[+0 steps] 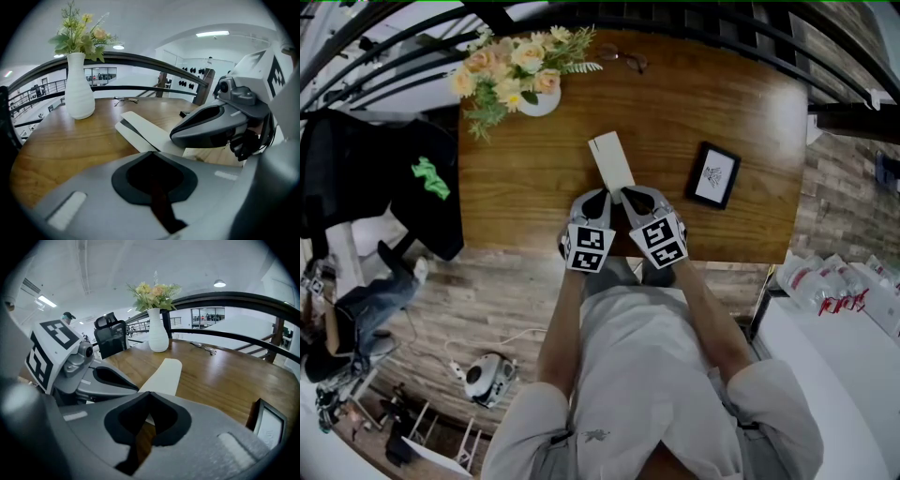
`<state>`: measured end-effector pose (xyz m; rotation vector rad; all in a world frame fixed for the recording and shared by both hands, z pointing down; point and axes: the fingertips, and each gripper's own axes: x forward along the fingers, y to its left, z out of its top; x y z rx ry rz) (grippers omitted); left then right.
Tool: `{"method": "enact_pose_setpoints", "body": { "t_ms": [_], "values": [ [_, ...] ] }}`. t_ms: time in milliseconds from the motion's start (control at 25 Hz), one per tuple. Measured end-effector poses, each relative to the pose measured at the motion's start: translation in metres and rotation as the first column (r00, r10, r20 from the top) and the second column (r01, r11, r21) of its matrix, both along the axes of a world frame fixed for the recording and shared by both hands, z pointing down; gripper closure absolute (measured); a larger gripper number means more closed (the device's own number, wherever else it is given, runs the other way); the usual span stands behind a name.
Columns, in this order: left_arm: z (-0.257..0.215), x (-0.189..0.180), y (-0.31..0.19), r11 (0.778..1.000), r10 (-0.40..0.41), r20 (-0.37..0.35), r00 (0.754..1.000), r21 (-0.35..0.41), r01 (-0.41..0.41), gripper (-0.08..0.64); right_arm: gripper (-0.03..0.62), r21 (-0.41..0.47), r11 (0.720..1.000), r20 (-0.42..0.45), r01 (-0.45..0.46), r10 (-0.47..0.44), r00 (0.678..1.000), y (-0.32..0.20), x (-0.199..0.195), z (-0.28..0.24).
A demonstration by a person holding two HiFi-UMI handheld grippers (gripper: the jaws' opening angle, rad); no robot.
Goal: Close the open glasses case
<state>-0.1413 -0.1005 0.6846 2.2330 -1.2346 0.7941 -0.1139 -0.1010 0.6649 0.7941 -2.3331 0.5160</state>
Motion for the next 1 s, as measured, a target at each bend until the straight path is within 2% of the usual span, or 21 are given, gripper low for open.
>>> {"method": "enact_pose_setpoints", "body": {
  "t_ms": [760, 1000],
  "values": [
    [0.005, -0.01, 0.004, 1.0, -0.003, 0.021, 1.0, -0.011, 0.003, 0.541, 0.589, -0.007, 1.0, -0.029, 0.018, -0.018, 0.999, 0.002, -0.006, 0.007],
    [-0.018, -0.016, -0.004, 0.999, -0.018, -0.005, 1.0, 0.043, 0.018, 0.541, 0.589, 0.034, 0.999, 0.015, -0.017, 0.017, 1.0, -0.004, 0.0, -0.016]
  ]
}}
